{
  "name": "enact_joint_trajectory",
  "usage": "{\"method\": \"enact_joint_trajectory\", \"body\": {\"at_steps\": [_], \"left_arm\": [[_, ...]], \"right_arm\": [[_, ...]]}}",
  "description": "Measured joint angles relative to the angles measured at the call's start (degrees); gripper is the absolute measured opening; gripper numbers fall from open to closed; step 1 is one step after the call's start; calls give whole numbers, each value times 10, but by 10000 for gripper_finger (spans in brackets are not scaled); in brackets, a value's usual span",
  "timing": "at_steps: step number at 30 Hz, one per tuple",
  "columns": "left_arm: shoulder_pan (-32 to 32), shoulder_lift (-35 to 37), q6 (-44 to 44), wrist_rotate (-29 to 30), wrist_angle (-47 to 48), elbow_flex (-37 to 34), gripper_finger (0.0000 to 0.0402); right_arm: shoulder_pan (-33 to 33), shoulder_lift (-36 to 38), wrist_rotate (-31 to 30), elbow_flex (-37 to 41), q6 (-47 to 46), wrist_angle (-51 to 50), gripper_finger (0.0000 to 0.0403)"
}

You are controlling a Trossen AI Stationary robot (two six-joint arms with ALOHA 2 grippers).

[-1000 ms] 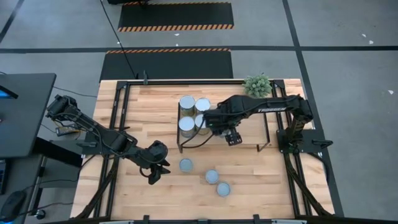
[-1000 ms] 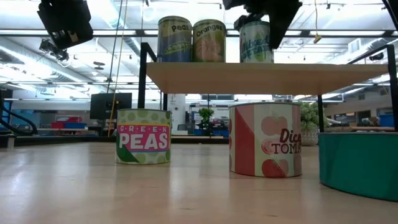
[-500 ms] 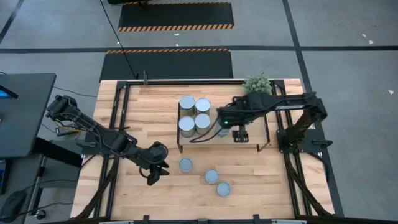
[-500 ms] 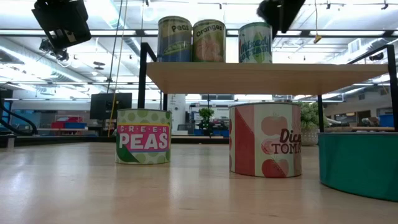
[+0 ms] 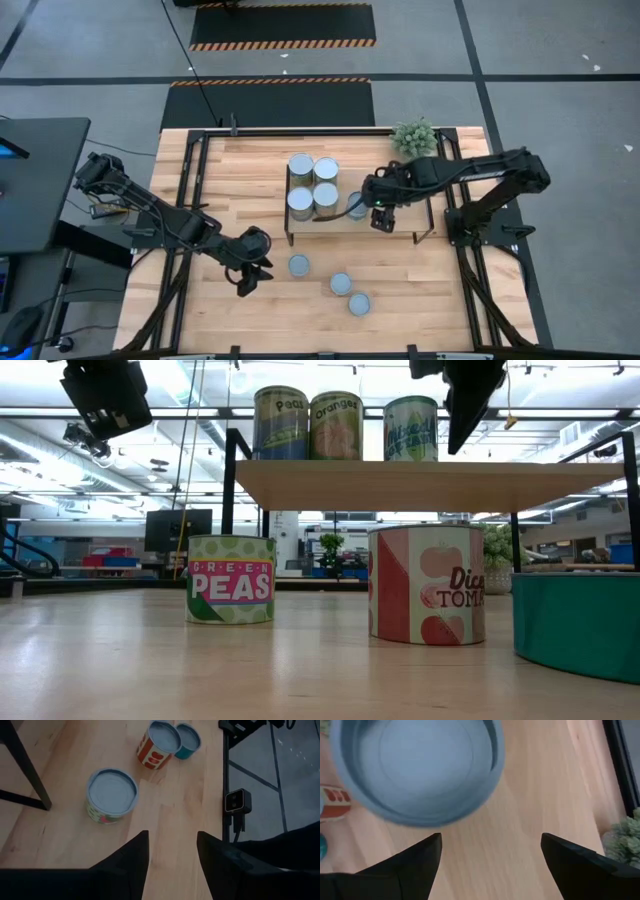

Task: Pick and place cans onto a shelf
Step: Put the canned mixed vegetables on the shelf, then put the canned diced tomatoes on the shelf

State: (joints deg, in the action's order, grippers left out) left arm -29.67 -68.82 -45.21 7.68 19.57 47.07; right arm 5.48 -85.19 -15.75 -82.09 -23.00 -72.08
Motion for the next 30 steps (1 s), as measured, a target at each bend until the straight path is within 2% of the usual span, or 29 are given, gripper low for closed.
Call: {"method": "enact_joint_trajectory", "body": {"at_steps": [7,14,25,30], "left_arm": [[0,0,-2,0,0,0,172],[0,0,-4,0,0,0,172],[0,0,-5,2,0,0,172],[0,0,-5,2,0,0,172]], "right_arm": [[-18,0,-54,18,7,52,347],[-41,0,-48,18,36,90,347],[-41,0,-46,18,52,101,347],[-41,0,-46,15,50,70,347]]}}
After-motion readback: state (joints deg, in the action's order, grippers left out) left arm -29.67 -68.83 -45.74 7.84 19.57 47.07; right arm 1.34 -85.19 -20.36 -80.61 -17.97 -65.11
